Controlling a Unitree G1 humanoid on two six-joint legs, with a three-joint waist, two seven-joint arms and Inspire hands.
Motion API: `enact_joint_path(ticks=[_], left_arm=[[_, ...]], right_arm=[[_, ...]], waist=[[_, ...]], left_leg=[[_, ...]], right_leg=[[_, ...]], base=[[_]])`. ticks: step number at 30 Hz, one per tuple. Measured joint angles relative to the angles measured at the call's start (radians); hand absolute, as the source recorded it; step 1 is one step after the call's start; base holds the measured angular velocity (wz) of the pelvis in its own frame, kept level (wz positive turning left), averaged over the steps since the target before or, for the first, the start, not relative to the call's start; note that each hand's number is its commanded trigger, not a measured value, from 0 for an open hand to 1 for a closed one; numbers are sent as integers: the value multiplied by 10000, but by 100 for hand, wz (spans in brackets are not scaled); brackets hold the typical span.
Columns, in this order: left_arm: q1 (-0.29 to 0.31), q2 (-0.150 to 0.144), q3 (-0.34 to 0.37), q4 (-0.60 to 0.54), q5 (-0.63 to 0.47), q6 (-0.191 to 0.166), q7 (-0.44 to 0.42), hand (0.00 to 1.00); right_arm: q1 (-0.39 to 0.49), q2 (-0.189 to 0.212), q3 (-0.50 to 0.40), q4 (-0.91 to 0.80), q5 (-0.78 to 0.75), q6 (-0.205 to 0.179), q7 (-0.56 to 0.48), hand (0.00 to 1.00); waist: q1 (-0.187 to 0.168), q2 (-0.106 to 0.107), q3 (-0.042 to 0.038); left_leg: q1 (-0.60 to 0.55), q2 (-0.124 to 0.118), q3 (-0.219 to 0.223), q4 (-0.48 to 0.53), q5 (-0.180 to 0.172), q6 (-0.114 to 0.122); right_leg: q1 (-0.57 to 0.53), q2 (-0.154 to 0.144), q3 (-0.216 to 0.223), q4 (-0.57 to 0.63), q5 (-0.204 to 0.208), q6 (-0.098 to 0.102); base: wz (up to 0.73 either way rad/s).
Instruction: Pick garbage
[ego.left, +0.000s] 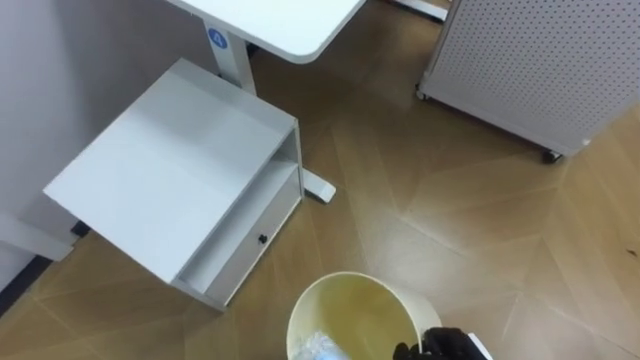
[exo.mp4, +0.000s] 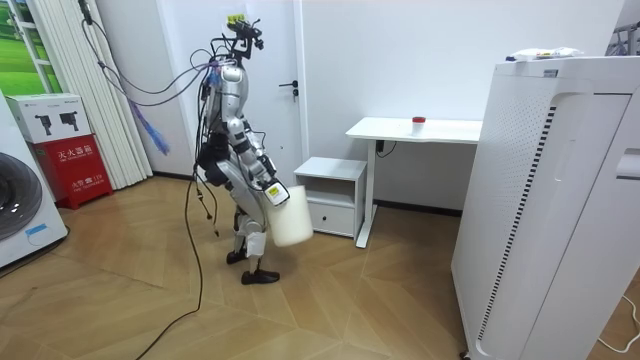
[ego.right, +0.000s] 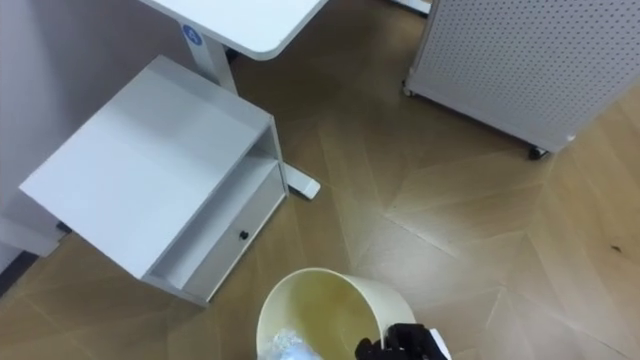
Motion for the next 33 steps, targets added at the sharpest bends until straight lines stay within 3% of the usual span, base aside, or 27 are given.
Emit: enact_joint_path(ticks=[5, 10, 13, 17, 21, 27, 30, 33], left_arm=[[233, 354, 836, -897, 282, -13, 383, 0], [744, 311, 2017, -1509, 291, -270, 826, 0], [916, 323, 2493, -1937, 443, -280, 1080, 0], [1438, 290, 2909, -3031, 444, -321, 1409, 0], [1525, 258, 3008, -3262, 441, -332, 1539, 0], [1982, 385, 3185, -3840, 447, -376, 1691, 0], [2158, 579, 3372, -4411, 438, -427, 1970, 0], [2193, 521, 3761, -4522, 413, -596, 2298, 0]], right_arm=[[299, -256, -473, -18, 89, 0, 132, 100], [1119, -288, -1594, -334, 0, -29, 135, 100], [1279, -291, -1895, -423, -22, -46, 110, 100], [1784, -381, -1960, -919, -224, -72, 168, 100], [2025, -382, -1959, -1103, -435, -71, 250, 100], [2491, -420, -1989, -1543, -379, -58, 408, 100], [2750, -451, -2045, -1871, -437, -62, 466, 100], [2810, -456, -2069, -1923, -450, -134, 565, 100]], waist=[[22, 118, -17], [0, 347, -104], [-30, 364, -117], [-41, 333, -133], [-145, 302, -149], [-294, 177, -266], [-294, 194, -283], [-286, 271, -290]], left_leg=[[798, 22, -42, -314, -1, -1], [2169, -70, 34, -1085, 7, -8], [2796, -117, 175, -1443, 6, -8], [3726, -194, 572, -2042, -1, -20], [4506, -204, 909, -2412, -8, -35], [5374, -67, 1146, -2888, -20, -124], [5715, -27, 1200, -2916, -18, -135], [6080, 90, 1416, -2907, -34, -169]], right_leg=[[886, 67, -140, -433, 37, 90], [2161, 139, -153, -1022, 33, 239], [2636, 134, -178, -1129, -6, 301], [3165, 109, -428, -1195, -60, 314], [3697, 182, -439, -1413, -64, 314], [4529, 449, -481, -2027, 53, 368], [4862, 518, -497, -2130, 62, 364], [5264, 608, -629, -2349, 69, 355]], base=[[-1], [-5], [-12], [-26], [-31], [-12], [-12], [-16]])
